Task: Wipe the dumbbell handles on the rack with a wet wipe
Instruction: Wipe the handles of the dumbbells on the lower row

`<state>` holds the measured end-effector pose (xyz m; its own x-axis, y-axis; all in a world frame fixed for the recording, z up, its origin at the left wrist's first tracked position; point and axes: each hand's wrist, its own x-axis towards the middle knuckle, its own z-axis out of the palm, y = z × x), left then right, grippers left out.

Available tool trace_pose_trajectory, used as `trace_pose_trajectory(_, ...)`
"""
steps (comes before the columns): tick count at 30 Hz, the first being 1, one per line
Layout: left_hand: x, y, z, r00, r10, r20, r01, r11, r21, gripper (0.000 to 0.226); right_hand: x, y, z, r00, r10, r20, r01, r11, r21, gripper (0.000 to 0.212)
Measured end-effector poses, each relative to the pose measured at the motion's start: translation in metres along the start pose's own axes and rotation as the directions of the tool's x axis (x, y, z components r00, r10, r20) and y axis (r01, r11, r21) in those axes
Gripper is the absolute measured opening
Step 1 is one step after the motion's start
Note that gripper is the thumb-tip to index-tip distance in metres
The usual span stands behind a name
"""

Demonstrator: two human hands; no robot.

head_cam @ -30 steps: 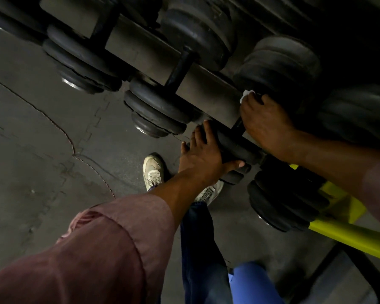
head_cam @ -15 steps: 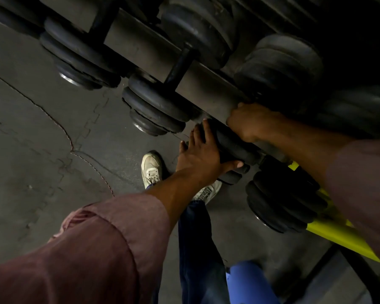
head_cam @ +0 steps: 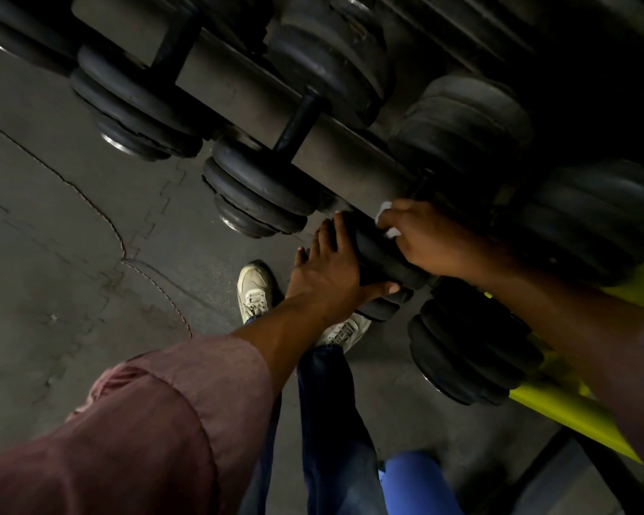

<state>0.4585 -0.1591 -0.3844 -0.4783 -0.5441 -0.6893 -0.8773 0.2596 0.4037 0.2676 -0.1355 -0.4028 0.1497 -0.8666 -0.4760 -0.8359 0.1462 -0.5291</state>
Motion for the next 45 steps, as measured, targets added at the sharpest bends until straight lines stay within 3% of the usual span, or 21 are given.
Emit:
trace_pose_trajectory(4, 0.0, 0.003, -0.002, 1.0, -0.024, 0.014, 0.024, 1.0, 0.02, 0.138, -0.018, 0.005, 0.013, 0.963, 0.215, -0.162, -0.195, 0.972, 0.129, 0.018)
trace_pose_trajectory(6, 0.001, 0.004, -0.003, 0.999, -0.035, 0.024, 0.035, 0.999, 0.017, 0.139, -0.023, 0.005, 0.021, 0.926, 0.32, -0.2, -0.251, 0.917, 0.309, 0.02)
trace_pose_trajectory(9, -0.001, 0.006, -0.004, 0.998, -0.051, 0.031, 0.051, 0.999, 0.004, 0.14, -0.024, 0.013, 0.04, 0.823, 0.546, -0.153, -0.339, 0.69, 0.639, 0.028)
trace_pose_trajectory(11, -0.001, 0.007, -0.004, 0.998, -0.057, 0.036, 0.057, 0.998, -0.005, 0.14, -0.023, 0.018, 0.05, 0.696, 0.715, -0.068, -0.433, 0.493, 0.754, 0.022)
trace_pose_trajectory(14, -0.001, 0.007, -0.002, 0.999, -0.047, 0.023, 0.047, 0.999, -0.016, 0.14, -0.014, 0.017, 0.054, 0.56, 0.828, 0.019, -0.286, 0.172, 0.943, 0.025)
trace_pose_trajectory(17, 0.0, 0.005, -0.001, 0.999, -0.041, 0.011, 0.041, 0.999, -0.022, 0.139, 0.0, 0.012, 0.037, 0.549, 0.825, 0.137, 0.025, -0.18, 0.983, 0.048)
trace_pose_trajectory(19, -0.001, 0.005, -0.002, 0.999, -0.043, 0.008, 0.043, 0.999, -0.026, 0.139, 0.005, 0.013, 0.029, 0.553, 0.809, 0.201, 0.1, -0.304, 0.947, 0.062)
trace_pose_trajectory(21, -0.001, 0.005, -0.002, 0.999, -0.042, 0.009, 0.042, 0.999, -0.028, 0.138, 0.006, 0.014, 0.027, 0.561, 0.79, 0.247, 0.081, -0.349, 0.934, 0.07)
trace_pose_trajectory(24, -0.001, 0.005, -0.002, 0.999, -0.045, 0.024, 0.046, 0.999, -0.029, 0.138, 0.003, 0.015, 0.028, 0.601, 0.754, 0.263, -0.07, -0.278, 0.958, 0.072)
trace_pose_trajectory(27, -0.001, 0.004, -0.002, 0.999, -0.039, 0.015, 0.04, 0.999, -0.032, 0.139, -0.001, 0.015, 0.028, 0.656, 0.702, 0.277, -0.307, -0.086, 0.948, 0.056)
trace_pose_trajectory(31, -0.001, 0.002, -0.001, 1.0, -0.013, 0.008, 0.013, 0.999, -0.05, 0.137, -0.004, 0.011, 0.032, 0.619, 0.745, 0.25, -0.623, 0.271, 0.734, 0.024)
trace_pose_trajectory(33, -0.001, 0.0, 0.0, 1.0, -0.005, 0.007, 0.006, 0.998, -0.057, 0.136, -0.005, 0.007, 0.03, 0.6, 0.766, 0.23, -0.712, 0.381, 0.589, 0.024)
trace_pose_trajectory(35, 0.0, 0.0, -0.001, 1.0, -0.004, 0.015, 0.005, 0.998, -0.058, 0.136, -0.008, 0.0, 0.024, 0.637, 0.747, 0.192, -0.701, 0.456, 0.548, 0.031)
trace_pose_trajectory(38, 0.0, 0.0, -0.002, 1.0, -0.006, 0.027, 0.007, 0.999, -0.046, 0.137, -0.016, -0.007, 0.018, 0.667, 0.738, 0.103, -0.642, 0.5, 0.581, 0.028)
trace_pose_trajectory(43, 0.002, 0.001, -0.001, 0.999, -0.006, 0.041, 0.007, 0.999, -0.038, 0.137, -0.02, -0.017, 0.016, 0.608, 0.792, 0.054, -0.625, 0.435, 0.649, 0.033)
trace_pose_trajectory(45, 0.002, 0.001, -0.001, 0.999, -0.009, 0.037, 0.01, 0.999, -0.033, 0.137, -0.023, -0.025, 0.015, 0.636, 0.771, 0.021, -0.572, 0.453, 0.684, 0.021)
